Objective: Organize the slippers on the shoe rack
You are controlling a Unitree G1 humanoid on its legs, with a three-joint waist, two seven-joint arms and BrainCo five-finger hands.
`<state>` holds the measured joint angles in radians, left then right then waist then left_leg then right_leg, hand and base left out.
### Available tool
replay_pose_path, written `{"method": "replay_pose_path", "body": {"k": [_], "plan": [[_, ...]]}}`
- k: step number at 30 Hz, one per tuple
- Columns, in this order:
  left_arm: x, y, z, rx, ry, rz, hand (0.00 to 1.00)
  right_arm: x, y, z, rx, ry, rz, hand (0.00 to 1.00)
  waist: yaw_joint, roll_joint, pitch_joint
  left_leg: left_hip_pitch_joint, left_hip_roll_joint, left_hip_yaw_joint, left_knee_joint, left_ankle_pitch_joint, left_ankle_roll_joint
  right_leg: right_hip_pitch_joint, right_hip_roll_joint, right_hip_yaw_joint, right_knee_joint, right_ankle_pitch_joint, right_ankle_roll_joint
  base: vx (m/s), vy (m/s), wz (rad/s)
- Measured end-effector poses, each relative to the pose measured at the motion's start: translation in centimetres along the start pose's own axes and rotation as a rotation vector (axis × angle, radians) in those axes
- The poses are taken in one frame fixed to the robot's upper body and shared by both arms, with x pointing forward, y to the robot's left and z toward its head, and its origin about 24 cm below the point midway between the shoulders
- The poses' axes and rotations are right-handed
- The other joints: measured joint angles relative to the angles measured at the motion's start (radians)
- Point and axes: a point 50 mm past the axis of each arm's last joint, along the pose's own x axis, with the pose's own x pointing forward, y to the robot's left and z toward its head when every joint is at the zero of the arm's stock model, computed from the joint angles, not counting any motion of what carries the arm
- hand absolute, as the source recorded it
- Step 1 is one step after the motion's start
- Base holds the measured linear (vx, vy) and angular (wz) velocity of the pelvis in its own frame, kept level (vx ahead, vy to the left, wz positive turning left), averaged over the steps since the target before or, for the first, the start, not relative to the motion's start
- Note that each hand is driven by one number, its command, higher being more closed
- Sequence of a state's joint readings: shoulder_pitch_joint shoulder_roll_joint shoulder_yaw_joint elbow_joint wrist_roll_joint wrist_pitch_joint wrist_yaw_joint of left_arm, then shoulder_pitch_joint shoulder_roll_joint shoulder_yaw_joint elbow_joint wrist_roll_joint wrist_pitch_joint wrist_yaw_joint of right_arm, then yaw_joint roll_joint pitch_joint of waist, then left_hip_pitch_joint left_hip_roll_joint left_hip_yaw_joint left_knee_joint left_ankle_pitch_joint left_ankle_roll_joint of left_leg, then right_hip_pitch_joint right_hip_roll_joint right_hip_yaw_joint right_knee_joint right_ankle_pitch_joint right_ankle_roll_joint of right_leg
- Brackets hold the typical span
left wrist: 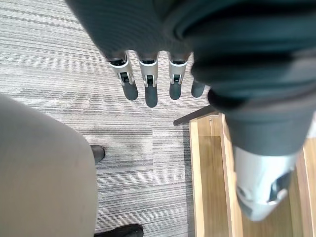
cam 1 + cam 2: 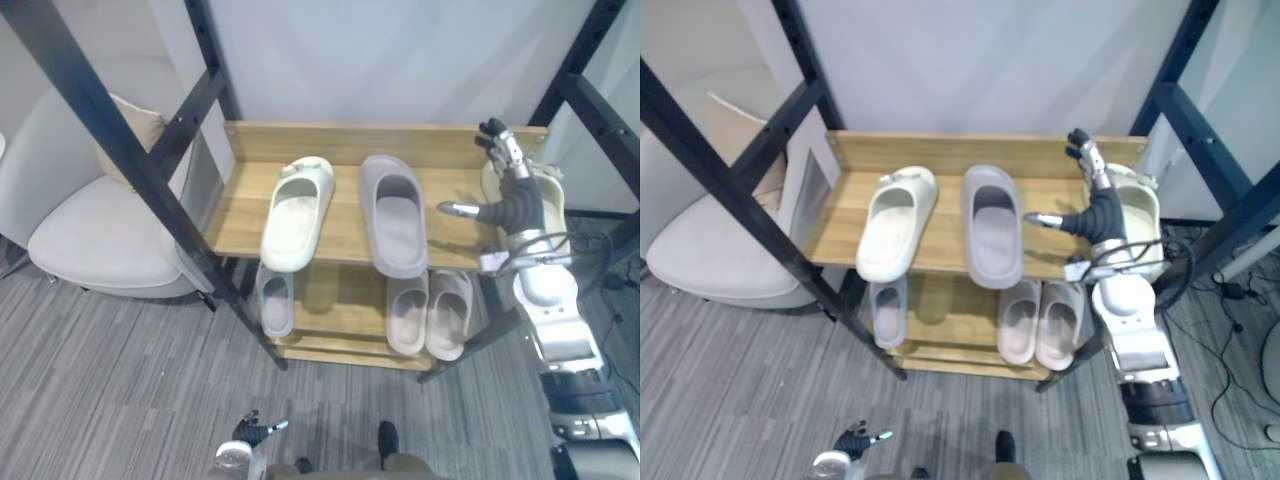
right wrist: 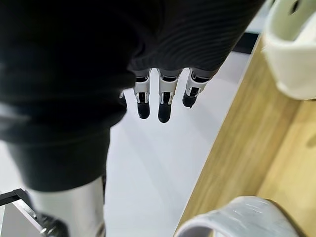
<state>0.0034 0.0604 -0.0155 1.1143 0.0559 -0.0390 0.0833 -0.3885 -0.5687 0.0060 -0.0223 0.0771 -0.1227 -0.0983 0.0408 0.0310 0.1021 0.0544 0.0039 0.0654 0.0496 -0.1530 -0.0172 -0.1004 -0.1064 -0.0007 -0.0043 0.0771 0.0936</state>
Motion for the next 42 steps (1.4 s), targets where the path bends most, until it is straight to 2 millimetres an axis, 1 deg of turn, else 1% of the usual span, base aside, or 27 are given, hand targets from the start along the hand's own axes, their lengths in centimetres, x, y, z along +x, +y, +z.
{"method": "replay_pose_path", "body": {"k": [1,3,4,5,7,11,13,15,20,21,25,27,31,38,41,42], "plan": [[0.0,0.0,0.1,0.001,-0.006,-0.001,0.0,0.3,0.0,-0.2,-0.013,0.01,0.009,0.0,0.006,-0.002,0.001,-0.001,0.001,-0.005,0.0,0.001,-0.002,0.001,0.002,-0.006,-0.002,0.001,-0.001,0.0,-0.011,0.09],[0.0,0.0,0.2,0.002,-0.006,0.0,0.0,0.5,0.0,-0.7,-0.024,0.036,0.019,0.0,0.008,-0.004,0.001,-0.001,0.003,-0.013,-0.001,0.002,-0.004,0.005,0.002,-0.013,-0.003,0.001,-0.001,0.01,-0.014,0.13],[0.0,0.0,0.2,0.003,-0.008,0.0,0.0,0.7,0.2,-1.6,-0.034,0.077,0.035,0.0,0.009,-0.006,0.001,0.001,0.004,-0.021,-0.002,0.003,-0.005,0.015,0.003,-0.022,-0.013,0.002,-0.002,0.0,-0.014,0.12],[0.0,0.0,0.2,0.002,-0.011,0.0,0.0,0.7,0.4,-1.9,-0.036,0.093,0.044,0.0,0.012,-0.008,0.001,0.001,0.005,-0.021,-0.004,0.004,-0.006,0.016,0.003,-0.023,-0.016,0.004,-0.004,0.0,-0.013,0.09],[0.0,0.1,0.3,0.001,-0.017,0.002,0.0,0.8,0.7,-2.2,-0.038,0.108,0.061,0.0,0.015,-0.01,0.003,0.0,0.005,-0.021,-0.007,0.005,-0.008,0.016,0.004,-0.022,-0.021,0.006,-0.005,0.0,0.0,0.0],[0.0,0.2,0.3,-0.016,-0.018,0.004,0.0,1.0,2.0,-3.6,-0.049,0.179,0.126,0.0,0.017,-0.019,0.007,0.001,0.006,-0.019,-0.011,0.006,-0.009,0.015,0.006,-0.021,-0.023,0.007,-0.005,0.0,0.0,0.0],[0.0,0.2,0.5,-0.018,-0.024,0.005,0.0,0.8,2.5,-4.0,-0.055,0.206,0.154,0.0,0.019,-0.024,0.01,0.001,0.006,-0.018,-0.012,0.006,-0.01,0.015,0.007,-0.021,-0.023,0.007,-0.005,0.0,0.0,0.0],[0.0,0.3,0.5,-0.017,-0.028,0.007,0.0,0.8,2.8,-4.1,-0.052,0.209,0.168,0.0,0.02,-0.026,0.011,0.001,0.005,-0.017,-0.012,0.005,-0.01,0.015,0.007,-0.021,-0.024,0.007,-0.005,0.0,0.0,0.0],[0.0,0.3,0.6,-0.018,-0.03,0.007,0.0,1.2,3.0,-5.2,-0.097,0.257,0.195,0.0,0.025,-0.028,0.012,0.001,0.005,-0.017,-0.012,0.005,-0.01,0.015,0.006,-0.02,-0.024,0.007,-0.005,0.0,0.0,0.0],[0.0,0.3,0.6,-0.018,-0.029,0.007,0.0,1.3,3.2,-5.1,-0.099,0.254,0.201,1.0,0.025,-0.028,0.012,0.001,0.006,-0.017,-0.012,0.005,-0.01,0.015,0.007,-0.02,-0.025,0.007,-0.005,0.0,0.0,0.0],[0.0,0.3,0.7,-0.019,-0.034,0.007,0.0,2.2,3.2,-5.0,-0.107,0.255,0.2,1.0,0.033,-0.029,0.013,-0.001,0.009,-0.016,-0.014,0.005,-0.01,0.015,0.01,-0.02,-0.029,0.009,-0.008,0.0,0.0,0.0],[0.0,0.3,0.7,-0.02,-0.037,0.007,0.0,3.0,3.0,-4.8,-0.112,0.249,0.191,1.0,0.037,-0.03,0.014,-0.001,0.014,-0.015,-0.016,0.005,-0.011,0.015,0.013,-0.02,-0.031,0.009,-0.009,0.0,0.0,0.0],[0.0,0.3,0.8,-0.021,-0.04,0.007,0.0,3.8,3.2,-4.3,-0.114,0.23,0.194,1.0,0.041,-0.03,0.014,0.0,0.019,-0.014,-0.018,0.004,-0.012,0.015,0.018,-0.02,-0.035,0.01,-0.01,0.0,0.0,0.0],[0.0,0.3,1.0,-0.022,-0.047,0.008,0.0,3.6,3.3,-4.2,-0.072,0.219,0.195,1.0,0.044,-0.033,0.021,0.018,0.02,-0.003,-0.018,0.003,-0.013,0.024,0.02,-0.014,-0.035,0.01,-0.01,0.0,0.0,-0.03],[0.0,0.4,1.0,-0.022,-0.05,0.01,0.0,2.7,3.8,-3.5,-0.053,0.185,0.228,1.0,0.043,-0.039,0.027,0.022,0.021,0.007,-0.018,0.001,-0.016,0.03,0.022,-0.008,-0.035,0.009,-0.01,-0.01,-0.001,-0.05],[0.0,0.5,1.1,-0.021,-0.051,0.01,0.0,2.1,3.8,-3.5,-0.04,0.176,0.227,1.0,0.043,-0.041,0.028,0.022,0.021,0.007,-0.018,0.001,-0.016,0.031,0.022,-0.007,-0.035,0.009,-0.01,0.0,0.0,0.0]]}}
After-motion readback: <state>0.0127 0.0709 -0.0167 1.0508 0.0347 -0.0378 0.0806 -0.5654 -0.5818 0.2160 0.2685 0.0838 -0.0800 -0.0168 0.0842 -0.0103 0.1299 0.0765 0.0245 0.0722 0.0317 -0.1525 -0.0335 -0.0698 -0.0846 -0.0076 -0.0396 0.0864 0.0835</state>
